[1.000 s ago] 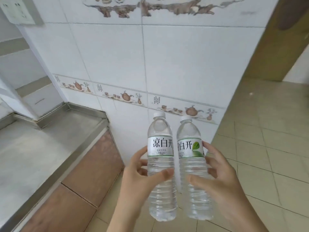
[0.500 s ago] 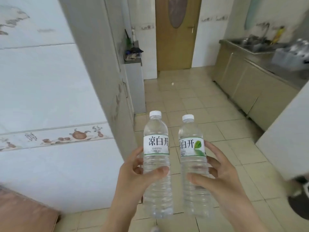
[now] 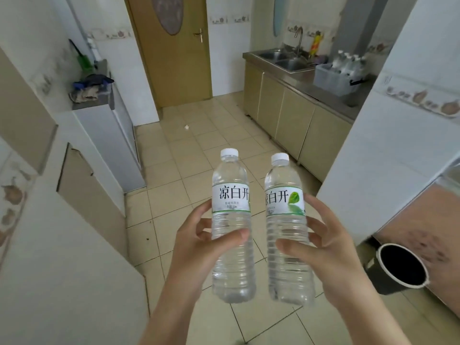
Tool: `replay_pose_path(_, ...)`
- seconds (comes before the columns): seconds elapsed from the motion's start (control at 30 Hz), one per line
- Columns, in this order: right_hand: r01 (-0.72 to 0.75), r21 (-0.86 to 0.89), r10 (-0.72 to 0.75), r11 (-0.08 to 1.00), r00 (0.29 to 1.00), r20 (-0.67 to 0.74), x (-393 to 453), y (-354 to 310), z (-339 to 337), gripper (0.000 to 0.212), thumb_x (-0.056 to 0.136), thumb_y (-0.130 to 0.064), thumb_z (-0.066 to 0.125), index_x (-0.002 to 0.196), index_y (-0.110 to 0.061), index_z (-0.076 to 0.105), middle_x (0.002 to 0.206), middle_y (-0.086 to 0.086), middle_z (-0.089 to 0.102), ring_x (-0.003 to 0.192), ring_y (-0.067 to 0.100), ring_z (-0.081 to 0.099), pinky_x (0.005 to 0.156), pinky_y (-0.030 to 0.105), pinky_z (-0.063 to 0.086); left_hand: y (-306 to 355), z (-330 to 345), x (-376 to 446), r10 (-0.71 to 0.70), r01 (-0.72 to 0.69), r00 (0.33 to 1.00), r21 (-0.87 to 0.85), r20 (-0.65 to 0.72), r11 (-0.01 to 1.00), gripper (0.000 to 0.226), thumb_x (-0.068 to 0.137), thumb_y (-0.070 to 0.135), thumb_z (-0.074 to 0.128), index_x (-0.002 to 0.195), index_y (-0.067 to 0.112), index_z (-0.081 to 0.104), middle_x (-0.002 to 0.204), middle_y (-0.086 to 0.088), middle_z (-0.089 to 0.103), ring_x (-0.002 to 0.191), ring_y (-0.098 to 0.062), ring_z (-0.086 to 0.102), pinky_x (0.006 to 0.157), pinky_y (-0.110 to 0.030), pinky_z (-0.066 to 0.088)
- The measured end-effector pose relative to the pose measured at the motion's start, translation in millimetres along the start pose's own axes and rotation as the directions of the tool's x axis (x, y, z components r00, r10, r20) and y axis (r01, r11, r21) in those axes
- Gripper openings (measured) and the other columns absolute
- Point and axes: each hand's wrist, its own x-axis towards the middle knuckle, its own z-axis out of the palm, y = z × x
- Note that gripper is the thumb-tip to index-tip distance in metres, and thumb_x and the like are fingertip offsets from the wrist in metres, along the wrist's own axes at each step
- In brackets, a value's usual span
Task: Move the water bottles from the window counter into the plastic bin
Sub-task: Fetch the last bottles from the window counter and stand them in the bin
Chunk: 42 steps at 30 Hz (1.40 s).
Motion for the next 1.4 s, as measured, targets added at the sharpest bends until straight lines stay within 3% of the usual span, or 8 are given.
replay_pose_path(0.1,-0.002,0.006,0.002,1.0,0.999,-0.034,44,-11,-24,0.088,0.043,-0.013,0.083,0.12,-0.046,0.055,0.101,0.0,0.073,0.093,0.024,0.068,0.063,0.035,0.058,12,34,48,0.003,-0.002,0.999,-0.003,0.045,1.0,0.079,0.039,0.041,0.091,0.114,0.045,0.066,0.092,0.005,0.077,0.081,-0.013,0.075,0.059,-0.014,0.054)
replay_pose_path(0.3,-0.024,0.019,0.026,1.0,0.994,-0.106,129,-20,-74,0.09,0.044,-0.012,0.082,0.124,-0.041,0.054,0.104,0.002,0.073,0.095,0.028,0.067,0.065,0.036,0.057,27,101,133,-0.009,0.008,0.993,0.01,0.115,1.0,0.077,0.039,0.039,0.092,0.111,0.045,0.067,0.092,0.003,0.077,0.083,-0.017,0.076,0.067,-0.028,0.057)
replay_pose_path(0.47,-0.021,0.015,0.022,1.0,0.994,-0.109,215,-17,-122,0.091,0.043,-0.012,0.083,0.124,-0.041,0.054,0.104,0.004,0.073,0.094,0.03,0.067,0.065,0.039,0.058,27,166,208,-0.017,0.015,0.993,0.016,0.115,1.0,0.077,0.039,0.039,0.093,0.111,0.046,0.067,0.091,0.001,0.077,0.081,-0.018,0.076,0.062,-0.022,0.056)
replay_pose_path(0.63,-0.032,-0.023,0.03,0.999,0.996,-0.087,315,-18,-178,0.087,0.052,0.003,0.087,0.117,-0.046,0.058,0.1,0.0,0.073,0.093,0.03,0.066,0.062,0.037,0.058,36,238,281,-0.024,0.024,0.997,0.009,0.07,1.0,0.081,0.036,0.04,0.093,0.112,0.048,0.066,0.094,0.004,0.077,0.084,-0.019,0.076,0.073,-0.036,0.059)
replay_pose_path(0.83,-0.035,-0.071,0.032,0.997,0.999,-0.039,419,-33,-229,0.085,0.051,-0.001,0.087,0.113,-0.052,0.058,0.099,-0.002,0.074,0.094,0.032,0.065,0.077,0.054,0.058,52,315,363,-0.042,0.043,0.998,-0.017,0.04,0.999,0.077,0.034,0.04,0.091,0.105,0.052,0.065,0.092,0.005,0.077,0.082,-0.017,0.076,0.07,-0.033,0.058)
replay_pose_path(1.03,-0.069,-0.025,0.069,0.997,0.998,-0.015,513,-39,-258,0.084,0.053,0.001,0.085,0.112,-0.053,0.058,0.097,-0.002,0.074,0.093,0.028,0.067,0.056,0.032,0.058,63,365,445,-0.062,0.063,0.997,-0.016,0.045,0.998,0.073,0.034,0.04,0.091,0.101,0.054,0.067,0.092,0.006,0.077,0.084,-0.017,0.075,0.067,-0.029,0.056)
replay_pose_path(1.17,-0.059,-0.024,0.058,0.998,0.997,-0.051,581,-44,-265,0.08,0.054,0.003,0.084,0.109,-0.049,0.06,0.096,-0.004,0.075,0.094,0.032,0.065,0.061,0.038,0.06,73,388,512,-0.05,0.051,0.996,-0.004,0.077,0.999,0.07,0.035,0.04,0.09,0.099,0.055,0.068,0.09,0.006,0.078,0.079,-0.014,0.076,0.061,-0.021,0.055)
replay_pose_path(1.4,-0.037,-0.035,0.033,0.999,0.992,-0.119,704,-52,-263,0.084,0.055,0.005,0.084,0.112,-0.05,0.057,0.093,-0.005,0.076,0.083,0.02,0.07,0.063,0.033,0.058,88,422,654,-0.054,0.042,0.981,0.067,0.184,0.997,0.075,0.035,0.043,0.089,0.106,0.05,0.065,0.09,0.01,0.077,0.08,-0.016,0.075,0.069,-0.03,0.058)
